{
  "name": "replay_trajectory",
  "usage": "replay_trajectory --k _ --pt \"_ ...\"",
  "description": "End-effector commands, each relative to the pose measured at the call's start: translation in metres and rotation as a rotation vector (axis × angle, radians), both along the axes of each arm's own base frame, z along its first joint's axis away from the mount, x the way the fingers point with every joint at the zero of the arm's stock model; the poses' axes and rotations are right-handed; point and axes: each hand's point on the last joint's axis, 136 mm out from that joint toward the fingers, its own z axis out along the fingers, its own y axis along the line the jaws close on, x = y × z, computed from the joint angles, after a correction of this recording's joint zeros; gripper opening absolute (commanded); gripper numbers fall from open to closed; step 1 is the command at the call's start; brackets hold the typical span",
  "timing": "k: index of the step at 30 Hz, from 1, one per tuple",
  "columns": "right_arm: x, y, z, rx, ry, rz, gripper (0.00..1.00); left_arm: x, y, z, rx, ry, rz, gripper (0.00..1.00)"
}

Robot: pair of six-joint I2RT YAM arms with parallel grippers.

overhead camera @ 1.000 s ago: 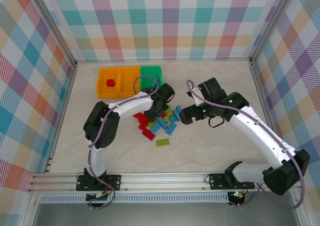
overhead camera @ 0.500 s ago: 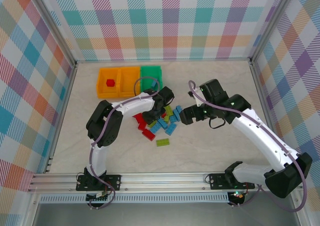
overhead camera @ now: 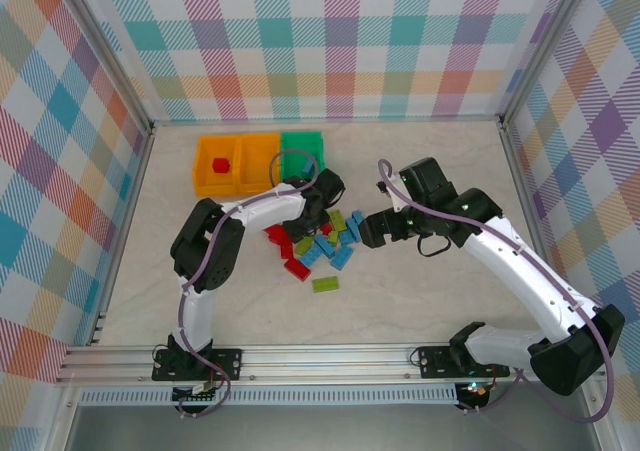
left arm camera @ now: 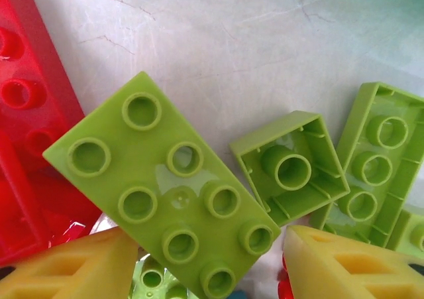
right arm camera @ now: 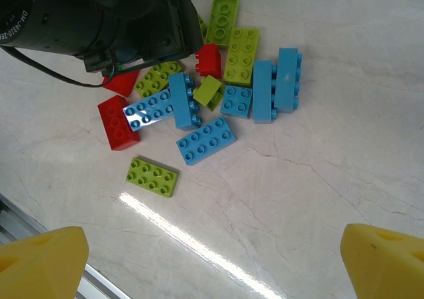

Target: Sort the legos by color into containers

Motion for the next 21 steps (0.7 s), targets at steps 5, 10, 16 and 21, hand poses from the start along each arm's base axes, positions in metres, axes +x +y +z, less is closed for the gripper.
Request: replay_trajectory --k 5,10,16,21 --pt "-0.001 0.002 0.013 0.041 -0.02 -0.007 0.99 0.004 0.01 -0.001 0.035 0.016 -0.015 0.47" --pt "-0.001 0.003 0.013 0.047 -0.015 -0.008 1.0 0.005 0.002 0.005 -0.008 0.004 -0.055 0.38" --pt "-0.001 0.007 0.016 0.073 -0.023 -0.007 1.0 0.003 -0.005 0.033 -0.06 -0.039 -0.11 0.35" --pt "0.0 0.007 0.016 0.078 -0.024 -0.008 1.0 0.008 0.011 0.08 0.014 -0.169 -0.174 0.64"
